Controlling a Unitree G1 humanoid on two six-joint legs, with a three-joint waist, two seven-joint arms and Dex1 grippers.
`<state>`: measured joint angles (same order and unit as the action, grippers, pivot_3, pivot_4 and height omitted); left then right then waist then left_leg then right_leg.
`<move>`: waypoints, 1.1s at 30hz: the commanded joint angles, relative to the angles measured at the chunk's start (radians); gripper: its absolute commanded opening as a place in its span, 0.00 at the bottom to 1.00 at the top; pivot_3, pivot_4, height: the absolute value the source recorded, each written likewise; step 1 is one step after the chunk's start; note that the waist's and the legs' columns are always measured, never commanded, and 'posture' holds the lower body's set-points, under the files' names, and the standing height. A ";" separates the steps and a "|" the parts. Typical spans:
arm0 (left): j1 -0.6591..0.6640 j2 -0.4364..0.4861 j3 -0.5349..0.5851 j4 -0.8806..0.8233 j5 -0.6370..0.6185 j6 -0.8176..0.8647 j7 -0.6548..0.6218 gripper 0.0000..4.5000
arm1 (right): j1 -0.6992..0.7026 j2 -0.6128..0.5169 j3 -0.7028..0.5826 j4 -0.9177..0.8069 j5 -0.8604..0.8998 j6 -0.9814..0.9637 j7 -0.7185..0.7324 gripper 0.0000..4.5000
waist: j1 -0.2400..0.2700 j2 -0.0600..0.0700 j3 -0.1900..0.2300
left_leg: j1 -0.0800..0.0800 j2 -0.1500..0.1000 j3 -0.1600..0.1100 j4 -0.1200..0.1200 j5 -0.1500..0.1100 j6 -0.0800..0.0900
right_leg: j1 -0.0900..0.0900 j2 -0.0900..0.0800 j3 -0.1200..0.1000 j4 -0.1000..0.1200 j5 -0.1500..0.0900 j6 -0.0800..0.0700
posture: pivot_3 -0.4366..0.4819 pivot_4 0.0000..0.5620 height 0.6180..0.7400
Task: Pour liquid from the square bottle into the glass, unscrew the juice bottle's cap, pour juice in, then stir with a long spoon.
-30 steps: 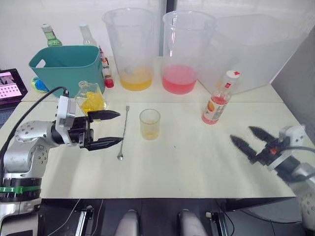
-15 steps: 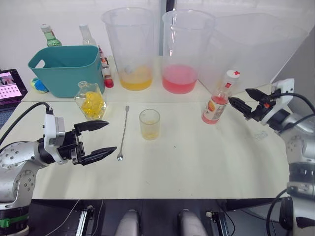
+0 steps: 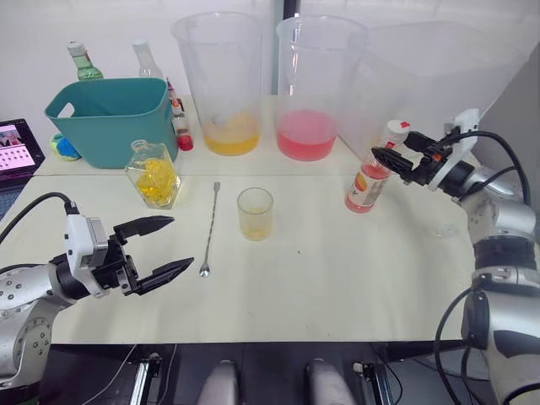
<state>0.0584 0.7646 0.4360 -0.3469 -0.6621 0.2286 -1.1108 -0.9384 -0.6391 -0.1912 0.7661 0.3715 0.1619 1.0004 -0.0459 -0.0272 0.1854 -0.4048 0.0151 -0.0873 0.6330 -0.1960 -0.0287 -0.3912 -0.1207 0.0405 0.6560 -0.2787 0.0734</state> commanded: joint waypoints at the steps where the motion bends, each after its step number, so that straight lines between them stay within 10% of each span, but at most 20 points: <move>1: 0.002 -0.001 0.019 -0.031 0.002 -0.019 0.023 1.00 | -0.054 0.007 0.003 0.068 -0.023 -0.055 0.031 0.79 | 0.000 0.000 0.000 | 0.000 0.000 0.000 0.000 0.000 0.000 | 0.000 0.000 0.000 0.000 0.000 0.000 | 0.48 0.27 1.00; 9: -0.029 0.008 0.011 0.007 0.000 -0.019 0.024 1.00 | -0.081 -0.001 -0.002 0.102 -0.028 -0.093 0.111 0.27 | 0.000 0.001 0.001 | 0.000 0.000 0.000 -0.001 0.000 0.000 | 0.000 0.000 0.000 0.000 0.000 0.000 | 0.48 0.27 1.00; 17: -0.104 0.033 -0.030 0.133 0.031 -0.053 -0.053 1.00 | 0.091 -0.033 -0.019 -0.374 0.101 0.170 0.155 0.26 | 0.002 0.006 0.003 | -0.002 0.000 0.000 -0.002 0.000 0.000 | -0.003 0.000 0.000 0.000 0.000 0.000 | 0.48 0.27 1.00; 33: -0.372 0.044 -0.219 0.434 0.103 -0.121 -0.285 1.00 | 0.412 0.141 0.103 -1.327 0.455 0.639 -0.275 0.26 | 0.001 0.006 0.004 | -0.006 0.000 0.000 -0.001 0.000 0.000 | -0.010 0.001 0.001 0.006 0.000 0.000 | 0.48 0.27 1.00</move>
<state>-0.3071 0.7975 0.2119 0.0821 -0.5577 0.1288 -1.3785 -0.5276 -0.5004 -0.0828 -0.5111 0.8088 0.8145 0.7488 -0.0447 -0.0210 0.1891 -0.4118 0.0152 -0.0874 0.6321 -0.1959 -0.0289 -0.4022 -0.1202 0.0412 0.6629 -0.2785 0.0731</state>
